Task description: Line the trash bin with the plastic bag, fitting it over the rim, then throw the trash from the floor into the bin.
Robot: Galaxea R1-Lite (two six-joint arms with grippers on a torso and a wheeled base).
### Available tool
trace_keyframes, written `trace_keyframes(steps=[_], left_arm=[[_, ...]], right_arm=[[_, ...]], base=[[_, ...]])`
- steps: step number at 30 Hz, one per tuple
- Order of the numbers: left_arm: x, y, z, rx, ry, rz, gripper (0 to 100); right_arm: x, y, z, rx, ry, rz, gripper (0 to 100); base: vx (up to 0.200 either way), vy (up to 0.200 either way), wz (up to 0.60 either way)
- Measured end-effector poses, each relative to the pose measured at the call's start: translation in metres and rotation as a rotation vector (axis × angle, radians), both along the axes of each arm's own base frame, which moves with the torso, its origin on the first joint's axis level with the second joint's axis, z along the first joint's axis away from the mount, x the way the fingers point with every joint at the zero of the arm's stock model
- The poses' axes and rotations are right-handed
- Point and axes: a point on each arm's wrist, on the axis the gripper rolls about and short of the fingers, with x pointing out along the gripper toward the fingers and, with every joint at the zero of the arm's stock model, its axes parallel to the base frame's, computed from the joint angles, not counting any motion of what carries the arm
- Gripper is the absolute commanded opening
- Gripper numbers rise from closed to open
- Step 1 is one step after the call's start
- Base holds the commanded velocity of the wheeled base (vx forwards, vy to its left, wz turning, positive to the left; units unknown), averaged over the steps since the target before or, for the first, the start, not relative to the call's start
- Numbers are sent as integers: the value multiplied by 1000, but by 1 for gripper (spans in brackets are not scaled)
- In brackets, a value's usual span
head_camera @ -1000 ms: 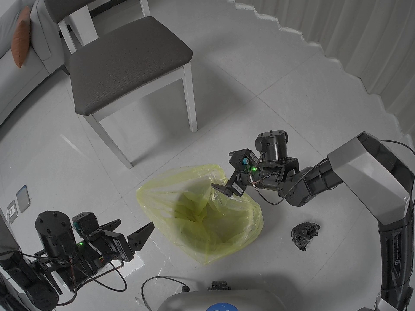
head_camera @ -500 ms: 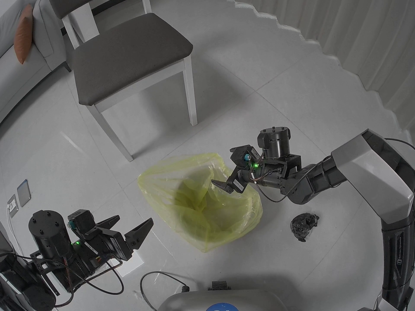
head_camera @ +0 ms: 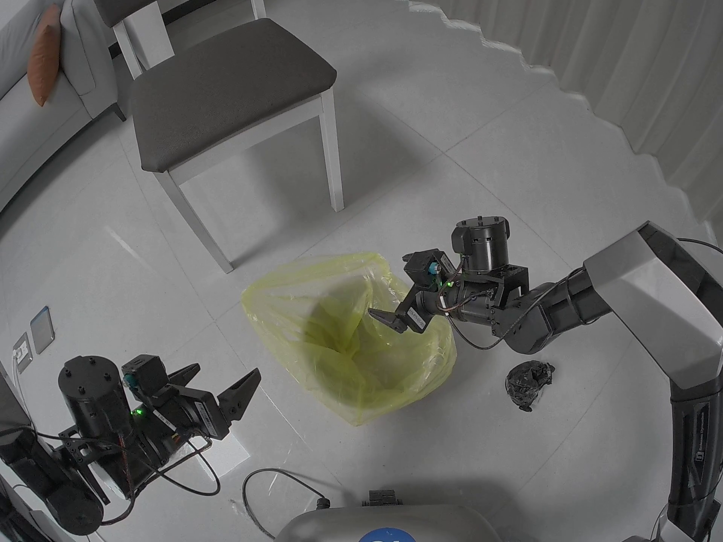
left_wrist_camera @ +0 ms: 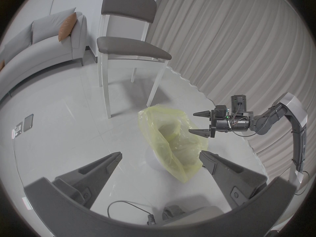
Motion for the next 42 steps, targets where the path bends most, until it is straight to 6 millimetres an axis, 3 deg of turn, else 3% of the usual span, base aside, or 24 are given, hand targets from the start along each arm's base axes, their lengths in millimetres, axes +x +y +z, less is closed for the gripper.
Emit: trace_keyframes(steps=[13, 23, 42], left_arm=[[31, -11, 0, 98, 136, 8, 100], [69, -22, 27, 35, 154, 56, 100], [100, -40, -1, 39, 213, 85, 100]], right_arm=[[-1, -5, 14, 30, -4, -50, 100], [-1, -15, 21, 30, -7, -88, 100], [-11, -15, 11, 5, 24, -76, 100]], base=[[0, 0, 0], [0, 0, 0], [0, 0, 0]])
